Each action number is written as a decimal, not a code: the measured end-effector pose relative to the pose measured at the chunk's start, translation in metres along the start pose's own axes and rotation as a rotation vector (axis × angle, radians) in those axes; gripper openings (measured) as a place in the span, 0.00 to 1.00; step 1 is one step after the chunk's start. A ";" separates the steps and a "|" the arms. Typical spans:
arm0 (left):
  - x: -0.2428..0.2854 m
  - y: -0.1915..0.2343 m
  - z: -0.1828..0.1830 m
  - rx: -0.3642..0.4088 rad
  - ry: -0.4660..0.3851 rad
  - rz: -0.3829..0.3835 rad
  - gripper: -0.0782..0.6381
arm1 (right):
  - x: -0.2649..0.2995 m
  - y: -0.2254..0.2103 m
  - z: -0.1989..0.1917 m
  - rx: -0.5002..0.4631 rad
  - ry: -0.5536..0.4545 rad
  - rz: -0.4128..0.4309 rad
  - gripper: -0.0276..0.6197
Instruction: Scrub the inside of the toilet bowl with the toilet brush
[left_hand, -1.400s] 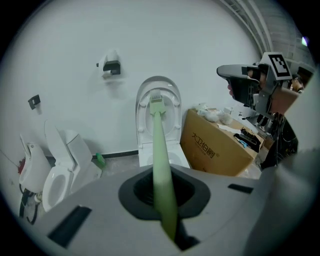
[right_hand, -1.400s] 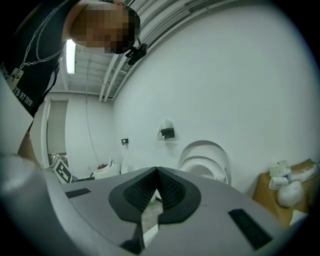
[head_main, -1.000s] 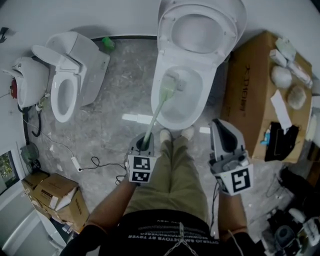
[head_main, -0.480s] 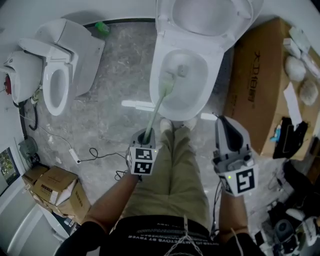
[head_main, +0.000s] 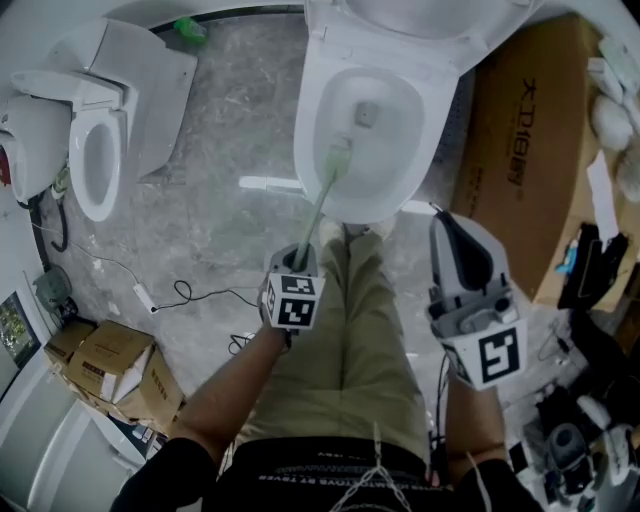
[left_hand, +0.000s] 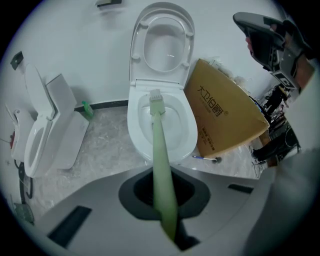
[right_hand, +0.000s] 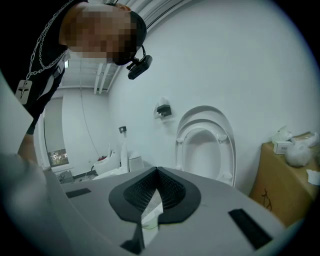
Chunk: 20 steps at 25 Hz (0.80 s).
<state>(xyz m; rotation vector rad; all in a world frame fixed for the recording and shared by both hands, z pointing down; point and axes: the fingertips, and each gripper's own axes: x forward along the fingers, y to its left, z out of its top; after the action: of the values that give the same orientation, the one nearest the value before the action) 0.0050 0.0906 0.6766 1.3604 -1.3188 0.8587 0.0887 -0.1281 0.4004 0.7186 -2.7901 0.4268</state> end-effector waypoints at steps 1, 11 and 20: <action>0.005 -0.001 -0.004 -0.014 0.022 -0.004 0.11 | 0.001 0.000 -0.002 0.002 0.003 0.003 0.05; 0.048 -0.006 -0.019 -0.105 0.179 -0.021 0.11 | 0.009 0.003 -0.022 0.037 0.052 0.046 0.05; 0.085 -0.004 -0.021 -0.196 0.284 -0.031 0.11 | 0.022 -0.009 -0.031 0.065 0.084 0.081 0.05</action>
<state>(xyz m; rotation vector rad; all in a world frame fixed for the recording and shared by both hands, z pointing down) 0.0243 0.0891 0.7617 1.0613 -1.1267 0.8437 0.0795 -0.1351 0.4376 0.5883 -2.7445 0.5525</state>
